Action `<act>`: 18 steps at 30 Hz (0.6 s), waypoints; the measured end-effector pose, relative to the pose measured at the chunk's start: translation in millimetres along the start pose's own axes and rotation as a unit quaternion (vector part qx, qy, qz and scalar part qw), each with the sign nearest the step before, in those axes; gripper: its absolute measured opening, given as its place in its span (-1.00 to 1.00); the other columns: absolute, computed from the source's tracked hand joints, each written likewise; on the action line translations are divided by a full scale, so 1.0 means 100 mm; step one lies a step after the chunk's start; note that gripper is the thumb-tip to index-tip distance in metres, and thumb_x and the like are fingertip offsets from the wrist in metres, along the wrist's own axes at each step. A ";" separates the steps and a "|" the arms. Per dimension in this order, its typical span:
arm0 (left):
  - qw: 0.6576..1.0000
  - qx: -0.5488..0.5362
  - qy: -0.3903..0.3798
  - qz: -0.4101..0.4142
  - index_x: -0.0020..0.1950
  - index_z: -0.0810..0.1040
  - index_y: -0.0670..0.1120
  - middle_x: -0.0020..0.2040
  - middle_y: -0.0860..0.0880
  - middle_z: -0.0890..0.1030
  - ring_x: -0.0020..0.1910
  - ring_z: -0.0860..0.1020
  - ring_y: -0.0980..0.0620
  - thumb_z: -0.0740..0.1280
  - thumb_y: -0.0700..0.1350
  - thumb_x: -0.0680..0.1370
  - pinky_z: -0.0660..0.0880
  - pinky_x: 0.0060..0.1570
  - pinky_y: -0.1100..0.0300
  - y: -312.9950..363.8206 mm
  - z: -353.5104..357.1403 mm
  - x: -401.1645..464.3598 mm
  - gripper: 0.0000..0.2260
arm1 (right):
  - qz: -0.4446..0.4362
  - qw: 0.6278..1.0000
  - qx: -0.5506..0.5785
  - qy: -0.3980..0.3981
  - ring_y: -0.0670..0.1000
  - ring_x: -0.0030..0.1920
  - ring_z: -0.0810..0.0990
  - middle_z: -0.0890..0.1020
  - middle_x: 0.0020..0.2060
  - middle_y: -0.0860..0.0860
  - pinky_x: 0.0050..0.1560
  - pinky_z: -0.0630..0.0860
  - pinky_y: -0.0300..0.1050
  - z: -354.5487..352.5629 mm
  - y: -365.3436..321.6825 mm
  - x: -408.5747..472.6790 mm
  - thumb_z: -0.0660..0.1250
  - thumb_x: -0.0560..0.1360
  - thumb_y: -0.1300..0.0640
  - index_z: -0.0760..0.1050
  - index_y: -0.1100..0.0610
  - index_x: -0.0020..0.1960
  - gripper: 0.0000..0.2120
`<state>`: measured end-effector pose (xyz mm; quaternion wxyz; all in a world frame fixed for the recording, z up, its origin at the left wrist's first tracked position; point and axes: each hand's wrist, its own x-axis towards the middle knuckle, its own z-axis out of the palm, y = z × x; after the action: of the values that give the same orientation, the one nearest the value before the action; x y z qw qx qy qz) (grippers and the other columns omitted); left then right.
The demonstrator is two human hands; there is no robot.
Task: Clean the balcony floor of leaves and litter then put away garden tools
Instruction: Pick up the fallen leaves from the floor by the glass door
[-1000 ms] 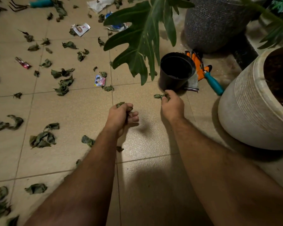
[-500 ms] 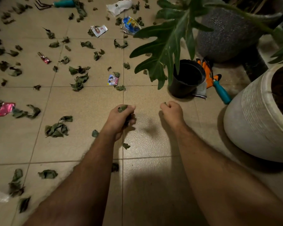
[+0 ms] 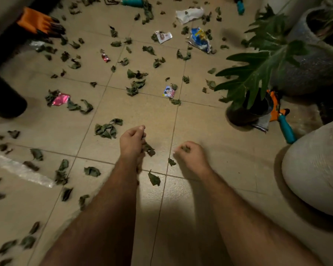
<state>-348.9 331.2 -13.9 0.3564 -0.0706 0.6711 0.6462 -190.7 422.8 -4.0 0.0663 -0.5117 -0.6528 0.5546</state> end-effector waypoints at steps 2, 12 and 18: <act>0.992 0.093 0.065 0.047 0.12 0.62 -0.20 -0.25 -0.05 0.55 -0.40 0.44 0.09 0.33 -0.09 0.62 0.40 -0.37 0.24 0.02 -0.10 0.01 -0.80 | -0.025 0.994 -0.102 -0.002 -0.05 -0.30 0.45 0.53 -0.35 -0.05 -0.39 0.36 -0.24 0.13 0.08 -0.03 0.46 0.49 0.08 0.47 0.07 -0.25 -0.78; 0.879 0.463 0.002 0.114 0.41 0.46 -0.04 0.32 -0.11 0.55 0.24 0.54 -0.07 0.54 0.09 0.42 0.51 0.16 0.06 -0.01 -0.24 -0.11 -0.39 | -0.094 0.943 -0.318 0.014 -0.02 -0.26 0.43 0.47 -0.30 -0.06 -0.30 0.29 -0.09 0.42 0.25 -0.05 0.42 0.48 -0.04 0.43 0.07 -0.22 -0.75; 0.811 0.572 -0.040 0.113 0.37 0.41 -0.03 0.27 -0.14 0.43 0.21 0.50 -0.12 0.50 0.02 0.47 0.52 0.21 0.00 -0.24 -0.13 -0.09 -0.48 | 0.012 1.000 0.028 0.004 -0.14 -0.50 0.31 0.35 -0.39 0.05 -0.57 0.24 -0.34 0.27 0.07 -0.20 0.31 0.52 0.32 0.37 0.21 -0.19 -0.84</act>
<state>-333.8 312.4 -28.9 0.2836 0.2480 0.9081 0.1831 -195.1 388.8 -9.9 0.0769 -0.5199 -0.6304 0.5713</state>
